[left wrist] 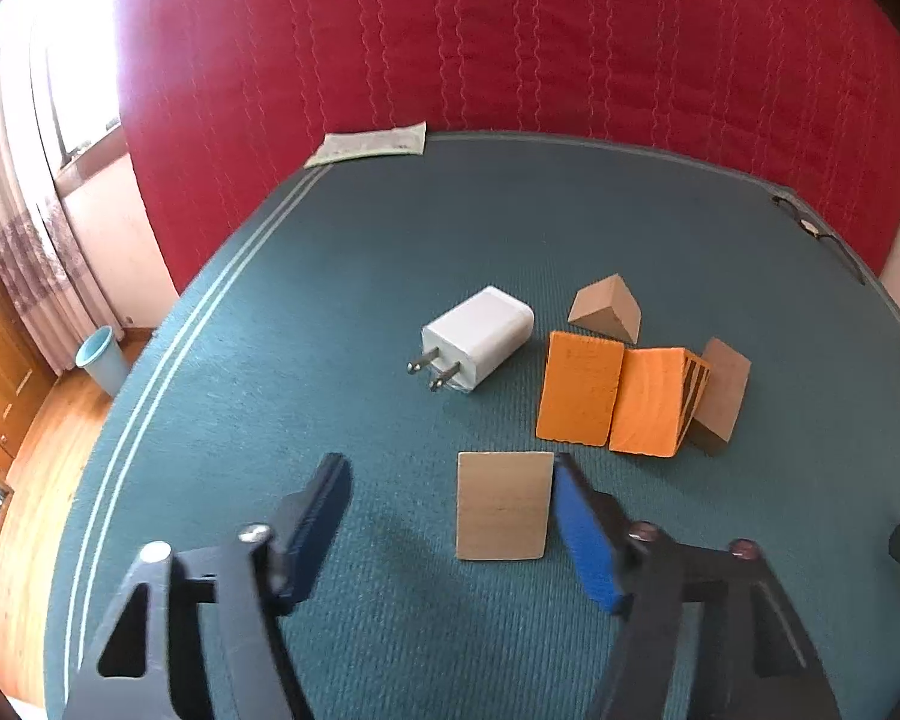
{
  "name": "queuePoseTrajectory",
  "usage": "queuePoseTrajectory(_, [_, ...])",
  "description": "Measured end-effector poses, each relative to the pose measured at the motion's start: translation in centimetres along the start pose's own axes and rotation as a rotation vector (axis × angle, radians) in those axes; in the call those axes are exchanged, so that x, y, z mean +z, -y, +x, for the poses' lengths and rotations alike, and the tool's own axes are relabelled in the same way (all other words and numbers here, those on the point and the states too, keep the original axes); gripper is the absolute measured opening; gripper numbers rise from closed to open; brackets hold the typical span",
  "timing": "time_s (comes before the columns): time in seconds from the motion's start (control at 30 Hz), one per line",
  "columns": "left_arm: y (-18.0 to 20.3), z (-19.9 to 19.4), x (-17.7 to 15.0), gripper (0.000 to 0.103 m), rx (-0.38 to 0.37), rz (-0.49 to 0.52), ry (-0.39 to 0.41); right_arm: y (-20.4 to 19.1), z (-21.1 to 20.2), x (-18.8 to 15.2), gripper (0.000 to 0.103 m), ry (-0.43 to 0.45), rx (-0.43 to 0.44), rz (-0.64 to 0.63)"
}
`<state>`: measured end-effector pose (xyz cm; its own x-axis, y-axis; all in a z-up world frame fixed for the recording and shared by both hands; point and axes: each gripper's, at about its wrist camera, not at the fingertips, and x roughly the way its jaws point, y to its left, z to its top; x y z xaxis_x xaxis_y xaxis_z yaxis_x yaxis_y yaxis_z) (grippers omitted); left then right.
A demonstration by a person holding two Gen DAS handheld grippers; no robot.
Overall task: Organize rigid objects
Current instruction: 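Grasp the tan square wooden block with the left gripper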
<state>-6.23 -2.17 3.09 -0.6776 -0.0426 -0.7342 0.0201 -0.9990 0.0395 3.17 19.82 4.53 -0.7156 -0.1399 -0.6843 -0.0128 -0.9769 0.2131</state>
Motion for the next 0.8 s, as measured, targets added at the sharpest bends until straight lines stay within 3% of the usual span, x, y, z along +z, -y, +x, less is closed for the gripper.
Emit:
queuePoseTrajectory(0.3, [0.7,-0.6,-0.4,0.031,-0.076,0.025,0.025,-0.4,0.3,-0.3,0.050,-0.019,-0.017,-0.026])
queuePoseTrajectory(0.43, [0.3,-1.0,-0.5,0.031,-0.087,0.002,0.044,-1.3,0.5,-0.1,0.050,-0.038,-0.018,-0.067])
queuePoseTrajectory(0.8, [-0.7,-1.6,-0.9,0.031,-0.087,-0.049,0.069,-6.0,2.0,3.4,0.050,-0.047,0.090,-0.172])
